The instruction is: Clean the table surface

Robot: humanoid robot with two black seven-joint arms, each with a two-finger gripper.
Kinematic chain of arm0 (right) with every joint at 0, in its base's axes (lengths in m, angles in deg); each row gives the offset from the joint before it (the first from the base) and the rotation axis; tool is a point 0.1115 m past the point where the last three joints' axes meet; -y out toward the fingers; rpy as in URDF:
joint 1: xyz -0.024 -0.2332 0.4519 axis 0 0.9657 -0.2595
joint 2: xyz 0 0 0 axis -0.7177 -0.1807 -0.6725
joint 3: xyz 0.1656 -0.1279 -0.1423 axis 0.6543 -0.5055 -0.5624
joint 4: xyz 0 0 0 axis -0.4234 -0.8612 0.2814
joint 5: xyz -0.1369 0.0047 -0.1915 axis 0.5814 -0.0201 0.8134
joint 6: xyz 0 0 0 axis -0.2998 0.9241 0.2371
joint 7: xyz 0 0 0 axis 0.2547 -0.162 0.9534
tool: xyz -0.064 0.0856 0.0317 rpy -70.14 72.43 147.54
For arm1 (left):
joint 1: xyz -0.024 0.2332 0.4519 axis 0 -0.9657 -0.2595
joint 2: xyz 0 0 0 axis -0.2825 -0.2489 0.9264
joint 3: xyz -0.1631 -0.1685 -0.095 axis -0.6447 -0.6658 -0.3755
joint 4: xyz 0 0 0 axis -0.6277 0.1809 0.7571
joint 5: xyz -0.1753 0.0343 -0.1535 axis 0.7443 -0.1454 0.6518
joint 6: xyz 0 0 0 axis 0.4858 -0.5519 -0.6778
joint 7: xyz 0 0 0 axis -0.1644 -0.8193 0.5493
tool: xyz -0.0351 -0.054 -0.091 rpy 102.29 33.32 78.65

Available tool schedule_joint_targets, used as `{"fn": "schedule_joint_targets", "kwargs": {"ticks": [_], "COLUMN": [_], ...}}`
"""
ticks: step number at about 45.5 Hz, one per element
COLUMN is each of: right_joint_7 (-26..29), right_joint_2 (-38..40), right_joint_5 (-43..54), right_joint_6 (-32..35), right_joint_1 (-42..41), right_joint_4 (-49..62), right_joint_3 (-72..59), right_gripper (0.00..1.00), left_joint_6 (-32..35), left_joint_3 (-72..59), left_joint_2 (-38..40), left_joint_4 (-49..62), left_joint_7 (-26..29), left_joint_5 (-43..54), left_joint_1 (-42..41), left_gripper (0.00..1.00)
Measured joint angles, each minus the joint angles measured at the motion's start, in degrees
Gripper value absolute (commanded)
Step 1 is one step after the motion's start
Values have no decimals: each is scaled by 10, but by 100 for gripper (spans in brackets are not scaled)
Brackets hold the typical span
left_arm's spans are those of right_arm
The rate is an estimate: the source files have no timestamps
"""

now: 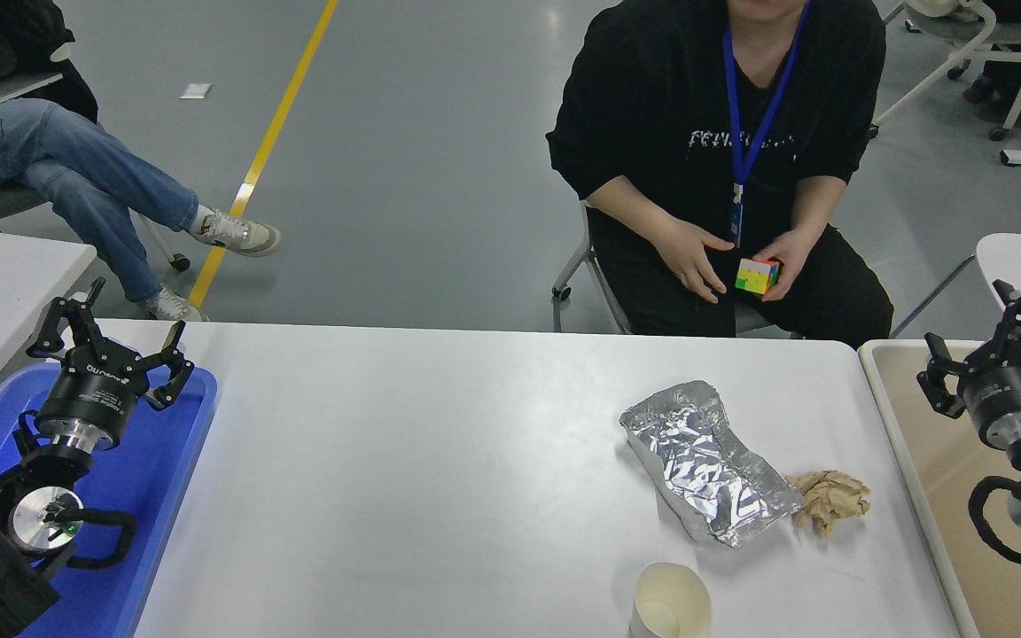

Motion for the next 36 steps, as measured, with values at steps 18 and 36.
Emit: {"fn": "schedule_joint_targets", "kwargs": {"ticks": [18,36], "right_joint_7": [0,0], "right_joint_2": [0,0], "right_joint_5": [0,0], "right_joint_6": [1,0], "right_joint_1": [0,-6], "right_joint_4": [0,0], "right_joint_3": [0,2], "right_gripper": [99,99], "left_joint_6": [0,0], "left_joint_3": [0,0], "left_joint_2": [0,0], "left_joint_4": [0,0], "left_joint_7": [0,0], "left_joint_5": [0,0], "left_joint_1": [0,0], "left_gripper": [100,100]}}
